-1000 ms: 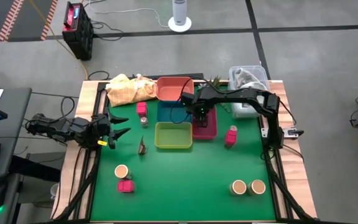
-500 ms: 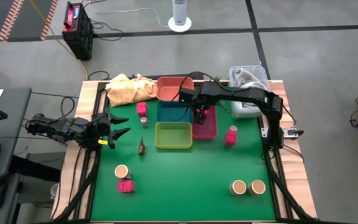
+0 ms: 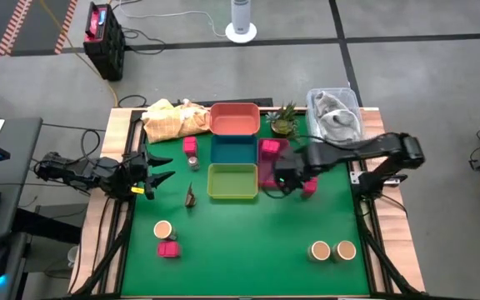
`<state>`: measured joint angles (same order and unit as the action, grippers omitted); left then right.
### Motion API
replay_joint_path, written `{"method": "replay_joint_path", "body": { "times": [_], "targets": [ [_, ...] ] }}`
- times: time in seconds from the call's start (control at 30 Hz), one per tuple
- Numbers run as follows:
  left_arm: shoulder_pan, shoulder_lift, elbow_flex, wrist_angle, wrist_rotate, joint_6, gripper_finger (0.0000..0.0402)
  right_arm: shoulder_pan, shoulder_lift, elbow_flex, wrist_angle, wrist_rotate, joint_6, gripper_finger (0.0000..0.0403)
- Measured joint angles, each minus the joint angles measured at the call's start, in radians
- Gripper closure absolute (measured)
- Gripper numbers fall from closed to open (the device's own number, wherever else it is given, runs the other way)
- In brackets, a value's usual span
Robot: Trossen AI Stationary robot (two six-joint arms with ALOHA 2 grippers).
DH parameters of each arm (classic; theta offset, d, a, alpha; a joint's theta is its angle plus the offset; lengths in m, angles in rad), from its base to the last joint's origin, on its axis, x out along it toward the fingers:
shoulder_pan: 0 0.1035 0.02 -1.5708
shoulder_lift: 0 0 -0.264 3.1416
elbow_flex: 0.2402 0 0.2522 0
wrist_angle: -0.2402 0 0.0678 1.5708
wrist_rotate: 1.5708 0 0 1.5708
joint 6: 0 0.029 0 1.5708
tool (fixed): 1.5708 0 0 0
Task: Sort spices by type
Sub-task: Put the right red seasoning can into the red bin
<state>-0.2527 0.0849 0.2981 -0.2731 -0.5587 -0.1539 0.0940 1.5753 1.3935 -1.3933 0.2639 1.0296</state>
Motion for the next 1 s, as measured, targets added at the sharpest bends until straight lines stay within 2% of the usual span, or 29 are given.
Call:
{"method": "replay_joint_path", "body": {
  "times": [0.1, 0.23, 0.43, 0.67, 0.87, 1.0],
  "targets": [
    [0.0, 0.0, 0.0, 0.011, 0.0, -0.01, 0.0196, 0.058, -0.051, -0.099, -0.001, -0.006, 0.161, 0.0075],
    [0.0, 0.0, 0.0, 0.027, 0.0, -0.011, 0.0196, 0.096, -0.095, -0.189, -0.001, -0.031, 0.273, 0.0057],
    [0.0, 0.0, 0.0, 0.032, 0.0, -0.014, 0.0196, 0.093, -0.104, -0.237, 0.022, -0.031, 0.315, 0.0009],
    [0.0, 0.0, 0.0, 0.014, 0.0, -0.035, 0.0196, 0.08, -0.098, -0.282, 0.124, -0.038, 0.325, 0.0006],
    [0.0, 0.0, 0.0, -0.014, 0.034, -0.068, 0.0196, 0.102, -0.099, -0.352, 0.119, -0.037, 0.42, 0.0005],
    [0.0, 0.0, 0.0, -0.033, 0.033, -0.071, 0.0196, 0.11, -0.099, -0.385, 0.206, -0.034, 0.456, 0.0004]
  ]
}}
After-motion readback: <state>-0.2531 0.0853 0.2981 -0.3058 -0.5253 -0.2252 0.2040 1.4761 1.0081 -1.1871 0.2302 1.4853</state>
